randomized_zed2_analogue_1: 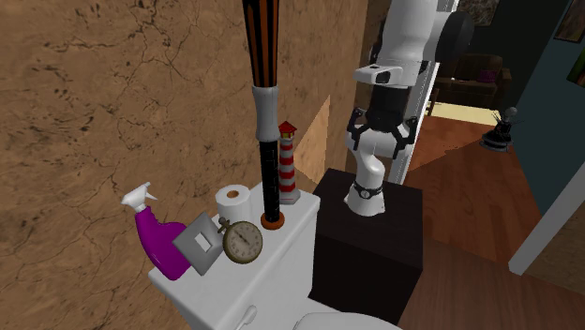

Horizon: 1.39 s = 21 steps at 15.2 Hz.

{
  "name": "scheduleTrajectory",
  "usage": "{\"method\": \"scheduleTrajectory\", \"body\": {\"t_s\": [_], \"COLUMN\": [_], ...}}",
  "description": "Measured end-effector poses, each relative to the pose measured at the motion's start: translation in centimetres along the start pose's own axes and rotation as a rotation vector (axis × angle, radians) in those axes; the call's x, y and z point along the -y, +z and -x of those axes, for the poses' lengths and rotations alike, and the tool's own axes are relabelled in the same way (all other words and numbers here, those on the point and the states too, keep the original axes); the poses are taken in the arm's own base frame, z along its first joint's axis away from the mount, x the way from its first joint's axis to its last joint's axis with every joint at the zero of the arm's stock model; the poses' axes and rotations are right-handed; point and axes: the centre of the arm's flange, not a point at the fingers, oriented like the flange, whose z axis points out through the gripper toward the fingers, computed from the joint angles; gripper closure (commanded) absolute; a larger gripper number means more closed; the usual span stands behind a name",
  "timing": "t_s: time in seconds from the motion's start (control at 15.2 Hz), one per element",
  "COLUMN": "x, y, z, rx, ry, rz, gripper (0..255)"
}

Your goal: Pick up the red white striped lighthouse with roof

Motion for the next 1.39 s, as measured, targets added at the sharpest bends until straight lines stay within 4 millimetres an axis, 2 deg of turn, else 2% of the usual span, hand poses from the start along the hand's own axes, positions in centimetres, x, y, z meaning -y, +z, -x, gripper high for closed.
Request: {"method": "scheduleTrajectory", "body": {"t_s": [0.13, 0.26, 0.86, 1.39], "x": [-0.5, -2.1, -11.6, -19.8], "y": [0.1, 0.4, 0.9, 0.5], "z": [0.2, 0.9, 5.2, 9.4], "rx": [-0.006, -0.024, -0.126, -0.220], "ry": [0.000, 0.001, 0.005, 0.007], "rz": [0.007, 0.030, 0.160, 0.278], "gripper": [0, 0, 0, 0]}}
